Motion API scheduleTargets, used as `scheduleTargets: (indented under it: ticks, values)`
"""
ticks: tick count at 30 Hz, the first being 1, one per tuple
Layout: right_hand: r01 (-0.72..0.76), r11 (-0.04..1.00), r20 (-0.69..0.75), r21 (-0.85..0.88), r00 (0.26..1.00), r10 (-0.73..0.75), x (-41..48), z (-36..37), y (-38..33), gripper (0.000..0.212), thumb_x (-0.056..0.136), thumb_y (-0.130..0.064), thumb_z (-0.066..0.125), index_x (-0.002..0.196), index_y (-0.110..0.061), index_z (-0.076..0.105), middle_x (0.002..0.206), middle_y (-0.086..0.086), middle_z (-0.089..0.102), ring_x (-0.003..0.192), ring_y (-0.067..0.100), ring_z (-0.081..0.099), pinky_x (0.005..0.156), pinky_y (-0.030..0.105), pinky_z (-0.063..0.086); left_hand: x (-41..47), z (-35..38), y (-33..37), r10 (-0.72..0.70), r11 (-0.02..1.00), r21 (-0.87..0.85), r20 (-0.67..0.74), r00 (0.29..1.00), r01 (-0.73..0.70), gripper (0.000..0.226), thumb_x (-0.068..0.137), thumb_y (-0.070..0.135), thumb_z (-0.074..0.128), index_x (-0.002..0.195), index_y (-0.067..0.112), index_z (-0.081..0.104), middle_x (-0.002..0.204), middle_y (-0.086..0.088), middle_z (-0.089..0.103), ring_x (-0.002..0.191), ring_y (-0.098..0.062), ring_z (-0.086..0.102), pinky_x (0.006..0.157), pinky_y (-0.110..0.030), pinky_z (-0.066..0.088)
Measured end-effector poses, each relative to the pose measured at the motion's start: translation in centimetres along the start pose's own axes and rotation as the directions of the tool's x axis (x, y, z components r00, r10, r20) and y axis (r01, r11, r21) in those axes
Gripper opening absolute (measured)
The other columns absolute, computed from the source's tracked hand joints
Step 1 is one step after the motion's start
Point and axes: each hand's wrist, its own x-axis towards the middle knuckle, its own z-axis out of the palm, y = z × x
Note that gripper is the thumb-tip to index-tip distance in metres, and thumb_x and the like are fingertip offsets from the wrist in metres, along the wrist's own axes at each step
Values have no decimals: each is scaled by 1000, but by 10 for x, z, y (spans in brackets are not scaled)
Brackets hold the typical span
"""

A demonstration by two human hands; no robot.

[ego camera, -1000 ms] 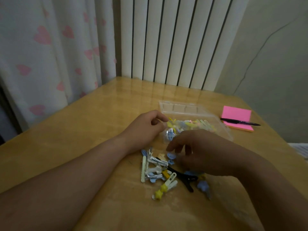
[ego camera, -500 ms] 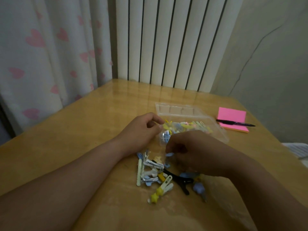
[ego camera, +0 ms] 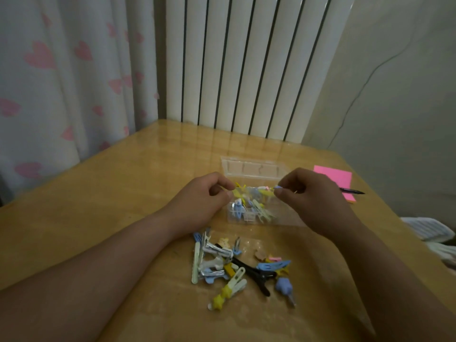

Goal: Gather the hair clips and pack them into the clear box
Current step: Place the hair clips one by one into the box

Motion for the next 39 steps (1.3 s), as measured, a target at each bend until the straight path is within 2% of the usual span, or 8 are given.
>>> scheduleTargets:
  ticks: [5, 8, 17, 23, 29, 33, 36, 39]
  values:
    - [-132, 990, -225, -55, 967, 117, 15, -9, 26, 12, 92, -34, 78, 94, -26, 69, 87, -9, 70, 79, 12, 63, 64, 26, 44, 1, 1, -1, 6, 1000, 10, -13, 1000, -6, 11, 103, 31, 65, 113, 31, 71, 98, -10, 69, 79, -11, 59, 72, -27, 48]
    - [-212, 970, -226, -117, 957, 182, 19, -5, 42, 15, 90, -37, 80, 90, -29, 68, 85, -13, 66, 83, 17, 63, 70, 33, 47, 2, 1, -2, 6, 1000, 14, -17, 1000, -6, 10, 102, 32, 66, 111, 32, 71, 96, -7, 69, 77, -6, 59, 72, -25, 49]
    - [-176, 984, -258, 27, 950, 177, 28, 4, 51, 12, 92, -29, 77, 86, -19, 74, 82, -7, 70, 77, 10, 61, 62, 24, 40, 2, 2, -3, 19, 1000, 19, -8, 1000, -19, 10, 102, 30, 68, 110, 31, 72, 82, 1, 63, 72, -6, 55, 66, -22, 46]
    - [-200, 976, -271, 87, 938, 216, 24, 1, 56, 9, 99, -17, 69, 102, -15, 77, 96, -2, 71, 95, 16, 64, 81, 27, 41, 2, 2, -3, 26, 999, 27, -8, 1000, -26, 10, 102, 30, 68, 111, 31, 72, 86, -4, 66, 74, -5, 56, 67, -20, 47]
    - [-179, 984, -253, -8, 952, 171, 21, 2, 54, 12, 98, -19, 67, 100, -16, 78, 101, 2, 74, 95, 19, 64, 81, 30, 43, 2, 2, -3, 21, 999, 38, -11, 1000, -21, 11, 102, 31, 67, 111, 29, 72, 84, 3, 61, 71, -6, 53, 64, -18, 44]
    - [-41, 993, -280, -109, 960, 9, 15, -3, 27, 11, 97, -23, 67, 100, -18, 77, 96, 0, 75, 83, 15, 61, 73, 28, 40, 1, 1, -2, 15, 999, 39, 1, 1000, -15, 14, 103, 32, 66, 114, 26, 71, 86, 6, 61, 72, -5, 54, 65, -18, 45]
    - [124, 992, -125, -13, 984, -125, 0, -6, -10, 8, 98, -27, 68, 101, -24, 75, 90, -15, 71, 81, 2, 63, 68, 23, 47, 1, 1, -1, 9, 1000, 26, 9, 1000, -10, 15, 103, 32, 66, 115, 26, 72, 90, 5, 64, 78, -8, 58, 72, -27, 50]
    - [242, 970, 235, 0, 943, -235, -19, -3, -41, 10, 95, -36, 65, 102, -38, 72, 91, -19, 70, 85, -3, 65, 76, 23, 54, 1, 1, -1, 9, 1000, 15, 10, 1000, -9, 13, 102, 31, 66, 114, 26, 72, 90, 4, 67, 80, -11, 60, 77, -37, 55]
